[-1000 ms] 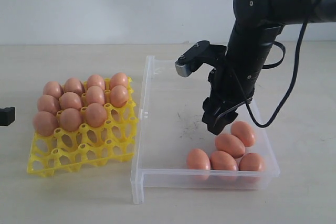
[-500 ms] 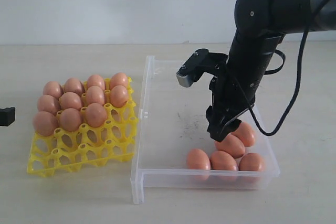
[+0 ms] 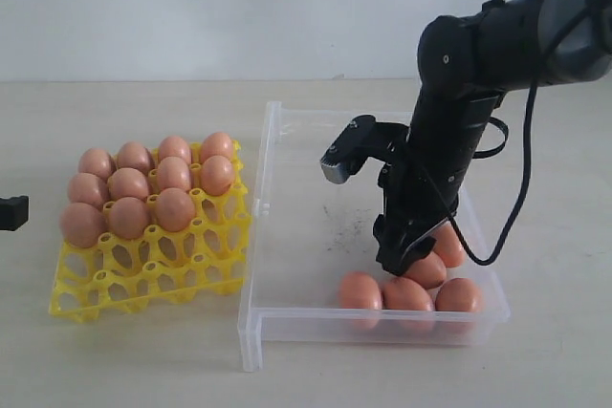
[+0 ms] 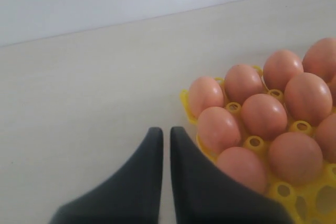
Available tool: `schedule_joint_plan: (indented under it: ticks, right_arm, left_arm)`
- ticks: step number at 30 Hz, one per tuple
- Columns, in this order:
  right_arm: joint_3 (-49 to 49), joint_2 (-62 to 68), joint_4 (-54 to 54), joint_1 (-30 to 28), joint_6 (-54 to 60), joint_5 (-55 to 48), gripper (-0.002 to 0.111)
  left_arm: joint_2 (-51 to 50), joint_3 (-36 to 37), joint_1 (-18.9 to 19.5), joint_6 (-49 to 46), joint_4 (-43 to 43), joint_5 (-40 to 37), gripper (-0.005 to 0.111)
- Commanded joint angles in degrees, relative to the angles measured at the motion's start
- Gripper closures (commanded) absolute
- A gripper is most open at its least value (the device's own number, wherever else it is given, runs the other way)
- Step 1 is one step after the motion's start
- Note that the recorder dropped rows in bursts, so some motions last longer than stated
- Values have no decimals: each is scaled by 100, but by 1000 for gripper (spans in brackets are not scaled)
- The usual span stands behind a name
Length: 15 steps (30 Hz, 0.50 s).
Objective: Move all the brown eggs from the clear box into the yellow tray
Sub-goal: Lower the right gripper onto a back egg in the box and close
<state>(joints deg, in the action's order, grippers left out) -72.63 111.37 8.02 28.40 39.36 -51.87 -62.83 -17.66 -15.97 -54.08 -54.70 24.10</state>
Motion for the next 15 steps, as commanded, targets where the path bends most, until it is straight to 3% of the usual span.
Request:
schedule_joint_plan:
  ticks: [1, 12, 15]
  right_arm:
    - [16, 142, 25, -40, 47, 29, 54]
    - [16, 473, -103, -40, 32, -42, 55]
    - [16, 592, -117, -40, -58, -88, 65]
  left_arm:
    - [45, 25, 11, 55, 31, -12, 103]
    - [45, 25, 11, 55, 59, -2, 103]
    - [45, 25, 11, 55, 59, -2, 103]
